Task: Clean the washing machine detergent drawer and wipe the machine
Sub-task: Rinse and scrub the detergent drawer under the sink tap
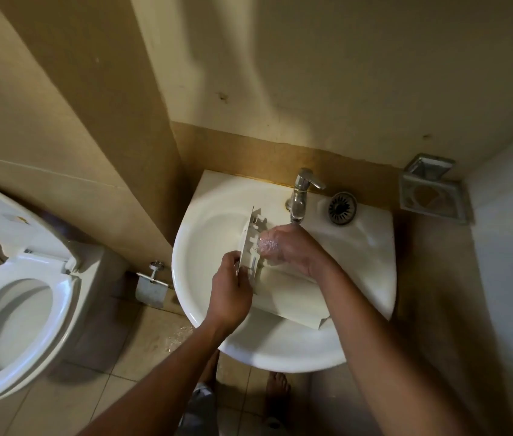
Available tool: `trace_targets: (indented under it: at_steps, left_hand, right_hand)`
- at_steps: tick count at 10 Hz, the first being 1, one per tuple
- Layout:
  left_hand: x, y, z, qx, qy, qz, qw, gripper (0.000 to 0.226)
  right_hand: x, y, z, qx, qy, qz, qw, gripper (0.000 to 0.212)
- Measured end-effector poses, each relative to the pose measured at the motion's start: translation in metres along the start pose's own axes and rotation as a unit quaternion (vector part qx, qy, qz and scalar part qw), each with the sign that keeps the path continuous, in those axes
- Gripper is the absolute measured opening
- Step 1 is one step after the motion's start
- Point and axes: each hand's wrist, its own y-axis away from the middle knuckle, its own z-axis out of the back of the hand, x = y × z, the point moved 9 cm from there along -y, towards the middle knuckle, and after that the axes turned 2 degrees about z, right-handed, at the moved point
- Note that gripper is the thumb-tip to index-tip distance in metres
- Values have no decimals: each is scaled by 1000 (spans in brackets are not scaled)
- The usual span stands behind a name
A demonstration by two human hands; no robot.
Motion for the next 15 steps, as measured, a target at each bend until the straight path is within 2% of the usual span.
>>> trace_targets:
  at_steps: [1,2,3,4,5,6,7,8,9,10,11,12,13,14,15]
  left_hand:
    - [-3,3,-1,5,8,-8,1000,23]
    - [-3,4,-3,12,15,-1,1000,27]
    - [-1,3,-5,27,7,14,1000,30]
    - [4,2,-9,50,0,42,998,26]
    - [4,1,-10,68,-5,50,996,27]
    - [8,-1,-12,87,6,69,994,28]
    - [11,-8,-14,95,26,108,989,29]
    - [5,-8,-13,90,16,124,988,26]
    - [-1,-4,-11,83,8,108,991,27]
    - [-4,-2,-10,88,6,97,991,28]
    - [-5,-2,-9,93,1,86,992,27]
    - [-3,-2,-8,96,-6,86,992,28]
    - [-5,-1,-8,92,-3,92,992,29]
    - [-8,2,-6,82,-5,102,991,28]
    - [-11,4,-4,80,-9,110,991,30]
  right_hand:
    - [8,8,-4,58,467,37,882,22]
    - [-3,4,38,-112,269,-4,957,12]
    - [-48,3,50,-191,-334,-77,920,11]
    - [-47,-8,20,-101,-511,-111,846,18]
    - [-35,-17,4,-53,-559,-86,823,20]
    - [-26,3,3,17,-388,-56,920,19]
    - [-17,30,6,68,92,10,993,25]
    - [-10,37,43,-70,261,26,962,32]
    - [-25,30,79,-192,-30,-28,981,21]
    - [-38,12,58,-146,-337,-83,927,13]
    - [-37,-5,26,-70,-470,-94,875,17]
    - [-28,1,-8,55,-442,-90,891,25]
    - [-22,37,-23,135,-261,-76,953,29]
    - [-17,72,-24,121,106,21,987,28]
    - [-18,96,-20,68,356,132,922,22]
